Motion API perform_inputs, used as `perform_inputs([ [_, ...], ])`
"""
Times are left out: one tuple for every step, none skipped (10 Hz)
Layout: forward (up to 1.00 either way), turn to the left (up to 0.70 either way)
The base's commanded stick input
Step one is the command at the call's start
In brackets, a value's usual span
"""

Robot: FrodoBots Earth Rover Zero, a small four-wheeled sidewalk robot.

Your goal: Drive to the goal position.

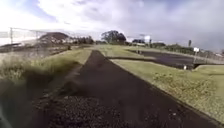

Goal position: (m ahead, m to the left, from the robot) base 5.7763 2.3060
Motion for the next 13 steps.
perform_inputs([
  [0.5, 0.0],
  [0.5, 0.0],
  [0.5, 0.0],
  [0.5, 0.0],
  [0.5, 0.0],
  [0.5, 0.0],
  [0.5, 0.0],
  [0.5, 0.0],
  [0.5, 0.0],
  [0.5, 0.0],
  [0.5, 0.0],
  [0.5, 0.0],
  [0.5, 0.0],
])
